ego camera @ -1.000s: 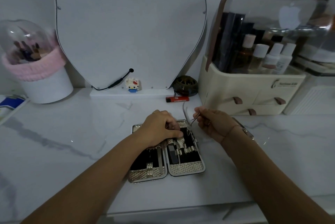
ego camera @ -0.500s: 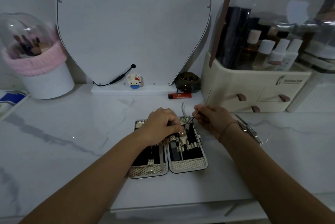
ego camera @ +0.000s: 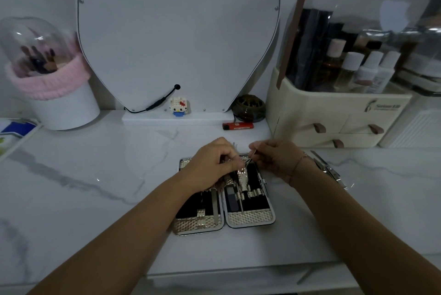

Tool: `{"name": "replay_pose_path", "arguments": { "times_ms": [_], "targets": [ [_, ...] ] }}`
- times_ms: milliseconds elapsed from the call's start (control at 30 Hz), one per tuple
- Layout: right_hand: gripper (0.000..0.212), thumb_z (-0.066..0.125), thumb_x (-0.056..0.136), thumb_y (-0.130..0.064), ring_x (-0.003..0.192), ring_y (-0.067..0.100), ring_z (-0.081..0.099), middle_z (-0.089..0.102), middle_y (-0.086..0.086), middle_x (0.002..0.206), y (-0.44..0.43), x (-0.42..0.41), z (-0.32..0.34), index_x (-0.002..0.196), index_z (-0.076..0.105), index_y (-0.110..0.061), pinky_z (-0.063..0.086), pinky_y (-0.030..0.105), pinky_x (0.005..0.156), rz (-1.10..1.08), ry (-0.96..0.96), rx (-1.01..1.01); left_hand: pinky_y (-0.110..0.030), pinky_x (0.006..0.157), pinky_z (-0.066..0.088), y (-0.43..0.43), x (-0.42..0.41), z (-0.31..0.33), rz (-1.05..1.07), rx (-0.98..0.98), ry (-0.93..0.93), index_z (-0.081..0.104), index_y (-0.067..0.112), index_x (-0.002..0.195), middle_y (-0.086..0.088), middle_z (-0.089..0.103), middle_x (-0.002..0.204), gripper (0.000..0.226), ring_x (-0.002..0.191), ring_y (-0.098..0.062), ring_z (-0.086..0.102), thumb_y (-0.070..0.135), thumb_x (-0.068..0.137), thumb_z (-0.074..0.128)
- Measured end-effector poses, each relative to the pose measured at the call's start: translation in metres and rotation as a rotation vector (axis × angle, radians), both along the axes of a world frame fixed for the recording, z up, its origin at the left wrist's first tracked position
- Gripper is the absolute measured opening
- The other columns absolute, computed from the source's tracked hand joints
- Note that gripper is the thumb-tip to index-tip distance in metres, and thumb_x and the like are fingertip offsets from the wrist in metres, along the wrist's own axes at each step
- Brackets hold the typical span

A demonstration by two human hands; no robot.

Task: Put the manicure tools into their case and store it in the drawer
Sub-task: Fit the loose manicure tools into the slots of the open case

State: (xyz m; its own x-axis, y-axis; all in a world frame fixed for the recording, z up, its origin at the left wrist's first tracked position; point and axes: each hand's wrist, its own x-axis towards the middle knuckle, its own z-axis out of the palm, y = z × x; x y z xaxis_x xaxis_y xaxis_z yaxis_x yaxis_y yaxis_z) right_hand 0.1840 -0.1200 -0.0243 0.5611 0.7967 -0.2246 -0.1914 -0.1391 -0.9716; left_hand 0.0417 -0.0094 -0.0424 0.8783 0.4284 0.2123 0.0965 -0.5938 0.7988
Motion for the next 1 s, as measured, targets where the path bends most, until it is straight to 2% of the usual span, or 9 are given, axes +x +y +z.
{"name": "replay_pose_path", "arguments": {
  "times_ms": [100,233,367,500,600,733,867,1000],
  "targets": [
    [0.014,0.053,0.09,-0.009,0.047,0.002,0.06,0.064,0.009,0.073,-0.001,-0.002,0.003,0.087,0.064,-0.002,0.051,0.013,0.049,0.086,-0.088,-0.06,0.0,0.074,0.03,-0.001,-0.001,0.001,0.018,0.042,-0.018,0.065,0.028,0.075,0.012,0.047,0.094,0.007,0.092,0.004,0.046,0.026,0.079,0.071],
    [0.013,0.055,0.088,-0.009,0.044,0.001,0.059,0.064,0.006,0.065,-0.003,-0.005,0.006,0.091,0.064,-0.001,0.048,0.012,0.046,0.127,-0.248,-0.097,-0.001,0.082,0.027,-0.001,-0.001,0.001,0.011,0.08,-0.012,0.061,0.037,0.071,0.009,0.048,0.111,0.016,0.106,0.0,0.041,0.028,0.079,0.071],
    [0.009,0.059,0.086,-0.011,0.041,0.002,0.057,0.064,-0.002,0.051,-0.004,-0.007,0.005,0.078,0.062,-0.009,0.045,0.012,0.042,0.121,-0.378,-0.126,-0.005,0.077,0.035,-0.001,0.001,0.001,0.018,0.026,-0.022,0.068,0.024,0.076,0.008,0.055,0.107,0.005,0.096,0.002,0.052,0.026,0.079,0.072],
    [0.007,0.066,0.082,-0.02,0.045,0.004,0.056,0.066,0.002,0.06,-0.008,-0.005,0.001,0.075,0.065,-0.018,0.047,0.015,0.049,0.11,-0.563,-0.172,-0.006,0.072,0.038,-0.001,0.001,0.0,0.032,0.025,-0.019,0.071,0.015,0.077,0.007,0.057,0.095,0.011,0.085,0.0,0.055,0.026,0.077,0.074],
    [0.007,0.068,0.079,-0.019,0.049,-0.001,0.058,0.066,-0.002,0.065,-0.01,-0.005,-0.001,0.073,0.066,-0.02,0.046,0.009,0.051,0.094,-0.617,-0.144,-0.011,0.07,0.038,-0.002,0.002,0.0,0.04,0.075,0.02,0.07,0.017,0.076,0.013,0.054,0.09,0.012,0.084,-0.003,0.053,0.028,0.075,0.075],
    [0.004,0.07,0.078,-0.022,0.066,0.002,0.06,0.067,-0.006,0.073,-0.013,-0.003,-0.001,0.079,0.07,-0.019,0.046,0.012,0.062,0.145,-0.76,-0.23,-0.019,0.076,0.038,-0.002,0.003,-0.001,0.038,0.133,0.056,0.067,0.025,0.071,0.017,0.05,0.087,0.01,0.09,-0.005,0.049,0.03,0.075,0.075],
    [0.013,0.072,0.075,-0.02,0.056,0.003,0.05,0.057,-0.007,0.064,-0.013,-0.004,-0.002,0.088,0.07,-0.015,0.043,0.01,0.056,0.211,-0.835,-0.25,-0.017,0.071,0.036,-0.003,0.004,0.0,0.056,0.127,0.051,0.062,0.031,0.067,0.016,0.05,0.085,0.016,0.088,-0.005,0.049,0.029,0.074,0.076],
    [0.016,0.072,0.074,-0.029,0.049,0.003,0.041,0.05,-0.006,0.059,-0.01,-0.011,-0.006,0.086,0.069,-0.017,0.036,0.013,0.051,0.21,-0.887,-0.251,-0.016,0.07,0.039,-0.002,0.003,0.001,0.102,0.08,0.014,0.059,0.03,0.076,0.011,0.055,0.087,0.011,0.084,-0.006,0.053,0.026,0.082,0.068]
  ]
}}
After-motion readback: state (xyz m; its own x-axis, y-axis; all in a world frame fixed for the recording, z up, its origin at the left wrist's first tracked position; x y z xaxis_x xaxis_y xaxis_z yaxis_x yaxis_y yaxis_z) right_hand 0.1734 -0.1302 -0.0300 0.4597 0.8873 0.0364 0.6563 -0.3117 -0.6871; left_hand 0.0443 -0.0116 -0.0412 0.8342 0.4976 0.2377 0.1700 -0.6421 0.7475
